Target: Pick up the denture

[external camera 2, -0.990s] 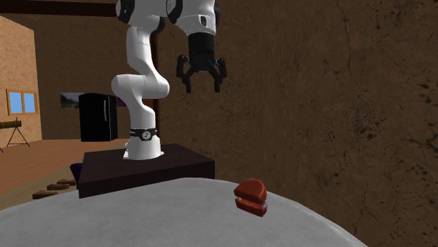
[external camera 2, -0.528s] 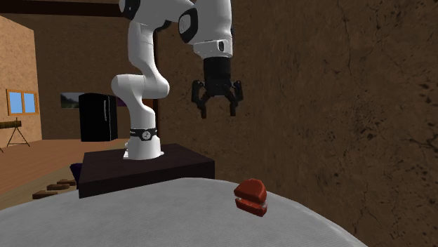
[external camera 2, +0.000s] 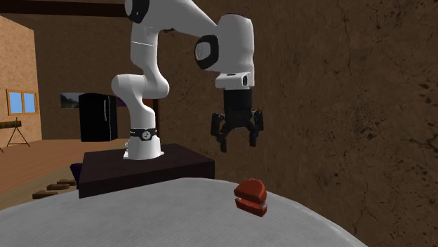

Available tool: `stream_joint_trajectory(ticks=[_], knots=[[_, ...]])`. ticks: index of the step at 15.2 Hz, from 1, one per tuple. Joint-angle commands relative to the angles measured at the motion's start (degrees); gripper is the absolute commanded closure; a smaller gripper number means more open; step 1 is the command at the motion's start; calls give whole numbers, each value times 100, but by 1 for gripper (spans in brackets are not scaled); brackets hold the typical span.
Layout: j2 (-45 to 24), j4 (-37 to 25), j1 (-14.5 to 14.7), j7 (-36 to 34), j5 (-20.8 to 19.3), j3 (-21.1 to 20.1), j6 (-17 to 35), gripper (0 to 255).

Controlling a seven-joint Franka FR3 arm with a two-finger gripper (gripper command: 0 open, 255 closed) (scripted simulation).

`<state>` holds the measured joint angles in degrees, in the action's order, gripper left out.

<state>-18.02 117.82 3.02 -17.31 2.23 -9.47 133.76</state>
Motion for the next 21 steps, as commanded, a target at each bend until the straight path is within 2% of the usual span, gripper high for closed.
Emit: stream_joint_trajectory(ticks=[1, 7, 16, 17, 21], knots=[[-457, -330, 52, -70, -47, 13, 97, 0], [-1679, -1368, 218, -225, -140, 68, 202, 0], [-2126, -1441, 253, -217, -181, 109, 575, 0], [-2131, -1446, 253, -216, -181, 110, 574, 255], [-2133, -1455, 253, -216, -182, 110, 567, 255]])
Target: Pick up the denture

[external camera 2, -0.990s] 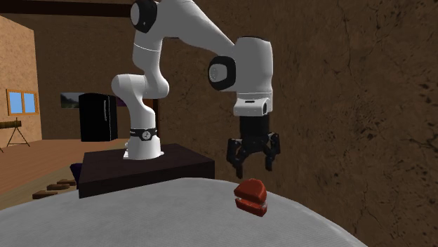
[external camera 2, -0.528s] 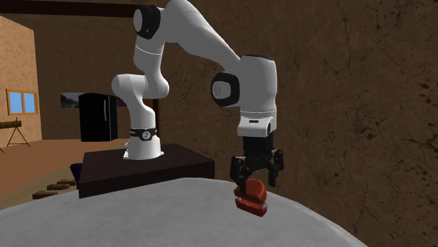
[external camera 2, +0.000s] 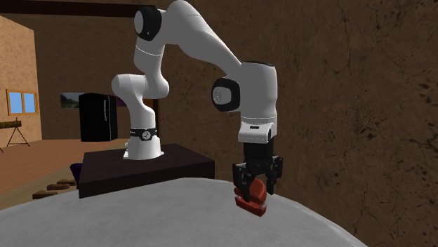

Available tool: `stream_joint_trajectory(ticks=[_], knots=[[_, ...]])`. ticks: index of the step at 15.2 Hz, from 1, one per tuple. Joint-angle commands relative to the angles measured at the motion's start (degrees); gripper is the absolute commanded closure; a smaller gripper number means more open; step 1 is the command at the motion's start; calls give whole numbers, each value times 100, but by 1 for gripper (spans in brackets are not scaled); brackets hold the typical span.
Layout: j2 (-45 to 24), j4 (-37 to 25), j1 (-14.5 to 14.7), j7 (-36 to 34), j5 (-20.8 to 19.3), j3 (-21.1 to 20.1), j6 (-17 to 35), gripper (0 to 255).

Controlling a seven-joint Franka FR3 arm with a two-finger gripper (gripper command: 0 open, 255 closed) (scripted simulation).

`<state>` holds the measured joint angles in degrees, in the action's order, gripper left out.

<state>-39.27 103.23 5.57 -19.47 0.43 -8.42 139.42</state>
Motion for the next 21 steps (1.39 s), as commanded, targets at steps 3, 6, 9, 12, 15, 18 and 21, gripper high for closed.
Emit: stream_joint_trajectory(ticks=[3, 6, 9, 12, 15, 18, 21], knots=[[-4, 7, -3, 1, -1, 4, 2, 255], [60, 31, -7, -3, 4, -2, -38, 255], [240, 67, -21, -6, 21, -18, -182, 255], [414, 89, -35, -9, 37, -34, -333, 255], [581, 98, -48, -12, 54, -49, -489, 255], [742, 97, -60, -15, 71, -63, -650, 255], [854, 91, -69, -17, 83, -73, -769, 255]])
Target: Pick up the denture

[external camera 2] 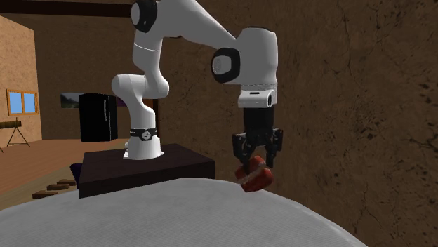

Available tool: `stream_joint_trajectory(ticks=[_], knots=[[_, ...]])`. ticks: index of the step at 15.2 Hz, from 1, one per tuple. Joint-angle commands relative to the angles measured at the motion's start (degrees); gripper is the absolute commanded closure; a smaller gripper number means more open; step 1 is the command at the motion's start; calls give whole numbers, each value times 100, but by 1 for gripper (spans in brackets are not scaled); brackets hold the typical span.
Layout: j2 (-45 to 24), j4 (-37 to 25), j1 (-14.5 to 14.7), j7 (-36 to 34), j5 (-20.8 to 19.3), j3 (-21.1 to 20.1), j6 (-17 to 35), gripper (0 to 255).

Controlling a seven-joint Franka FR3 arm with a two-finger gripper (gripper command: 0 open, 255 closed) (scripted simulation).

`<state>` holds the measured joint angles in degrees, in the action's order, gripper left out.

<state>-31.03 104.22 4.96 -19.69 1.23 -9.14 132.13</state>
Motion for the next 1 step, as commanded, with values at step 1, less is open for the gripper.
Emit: stream_joint_trajectory(ticks=[1], knots=[[30, -9, -7, 6, 4, -1, -40, 255]])
